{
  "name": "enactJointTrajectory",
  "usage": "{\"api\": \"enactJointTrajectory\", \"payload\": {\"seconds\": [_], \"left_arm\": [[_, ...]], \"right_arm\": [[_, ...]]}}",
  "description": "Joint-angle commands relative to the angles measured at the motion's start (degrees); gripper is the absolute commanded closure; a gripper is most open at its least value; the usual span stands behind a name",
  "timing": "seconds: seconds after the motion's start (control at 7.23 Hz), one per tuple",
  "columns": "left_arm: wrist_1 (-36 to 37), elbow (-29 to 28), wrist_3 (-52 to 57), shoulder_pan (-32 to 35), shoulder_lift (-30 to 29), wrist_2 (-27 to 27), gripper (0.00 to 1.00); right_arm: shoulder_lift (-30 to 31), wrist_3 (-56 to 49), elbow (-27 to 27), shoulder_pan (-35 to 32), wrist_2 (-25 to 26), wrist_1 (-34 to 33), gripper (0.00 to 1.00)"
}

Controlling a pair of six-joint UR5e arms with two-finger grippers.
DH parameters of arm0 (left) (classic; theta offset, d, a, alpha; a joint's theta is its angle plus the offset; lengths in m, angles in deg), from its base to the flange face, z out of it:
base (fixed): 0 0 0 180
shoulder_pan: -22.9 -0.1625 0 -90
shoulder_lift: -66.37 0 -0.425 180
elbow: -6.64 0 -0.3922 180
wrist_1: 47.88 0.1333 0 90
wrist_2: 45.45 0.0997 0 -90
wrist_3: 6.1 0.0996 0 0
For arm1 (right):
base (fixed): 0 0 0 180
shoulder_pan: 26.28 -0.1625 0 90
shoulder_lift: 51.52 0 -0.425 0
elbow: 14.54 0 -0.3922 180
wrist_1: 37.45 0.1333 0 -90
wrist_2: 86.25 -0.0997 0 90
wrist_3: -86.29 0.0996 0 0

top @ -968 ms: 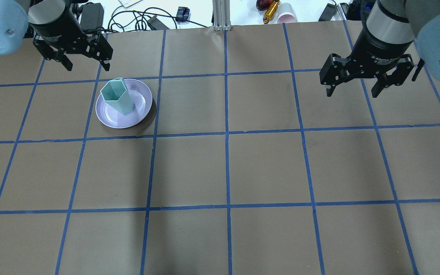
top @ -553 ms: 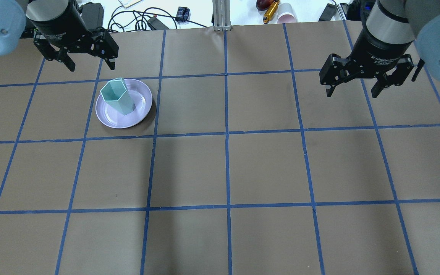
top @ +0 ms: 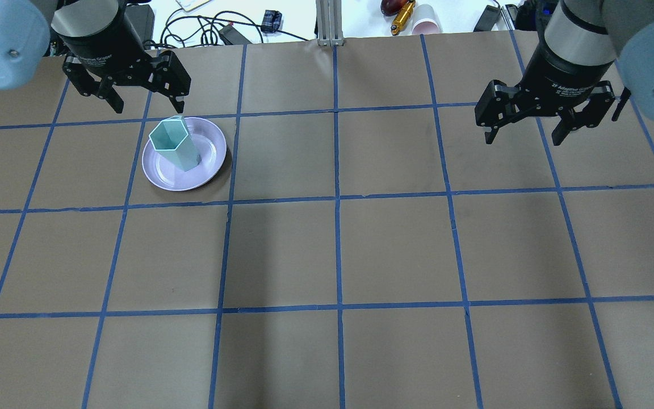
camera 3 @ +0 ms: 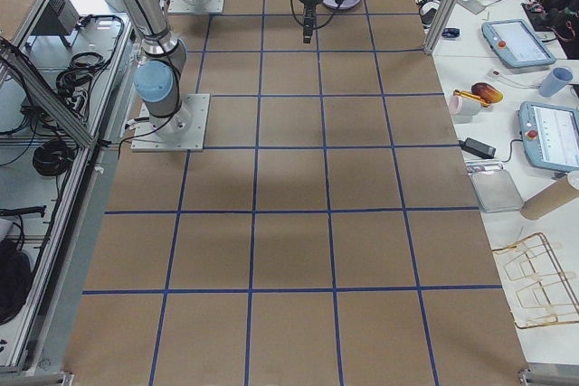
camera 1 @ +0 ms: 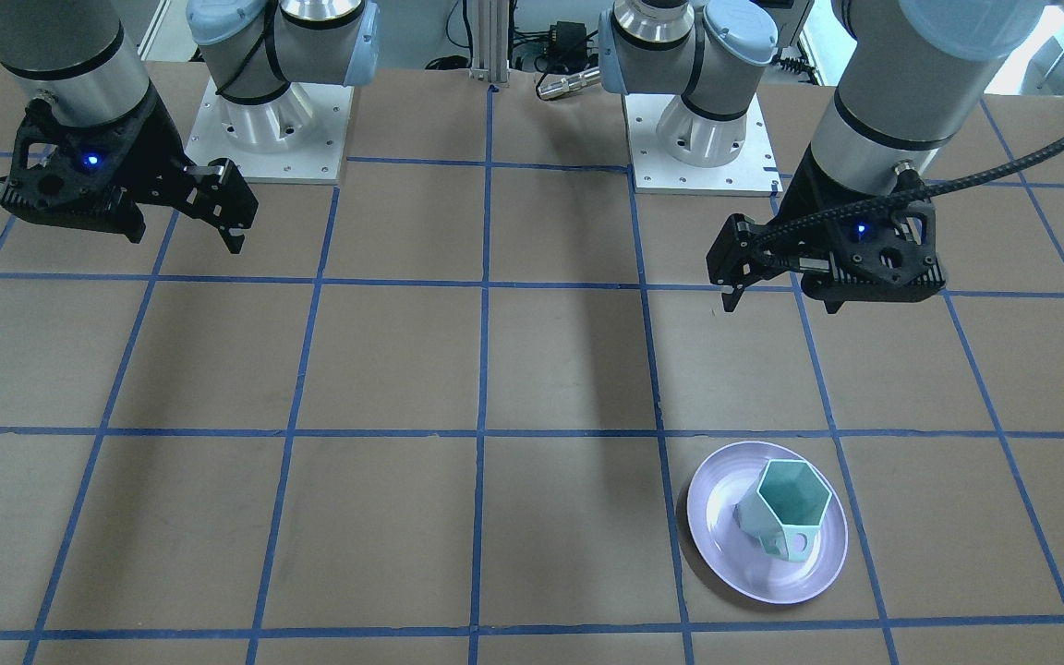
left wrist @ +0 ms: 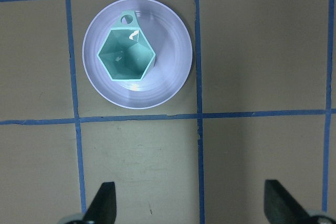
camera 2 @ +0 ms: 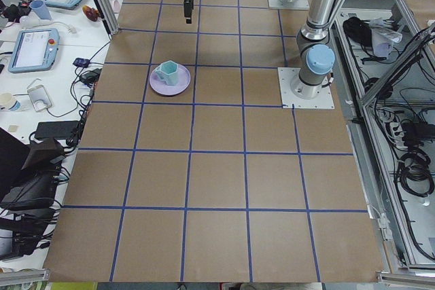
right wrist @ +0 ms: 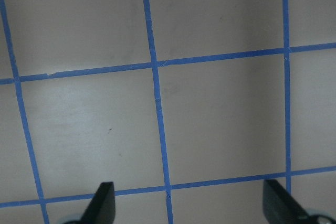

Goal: Flip cup and place on plate

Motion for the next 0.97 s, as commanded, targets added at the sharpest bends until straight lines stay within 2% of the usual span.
{"api": "enactJointTrajectory", "payload": {"seconds": [0.0, 0.83], "left_arm": [[-1.7, 0.7, 0.1, -0.3, 0.1, -0.4, 0.00], [-2.3, 1.0, 0.2, -0.3, 0.5, -0.4, 0.00]], "right_arm": [[0.1, 0.0, 0.1, 0.0, 0.1, 0.0, 0.00], [0.1, 0.0, 0.0, 0.0, 0.0, 0.0, 0.00]]}}
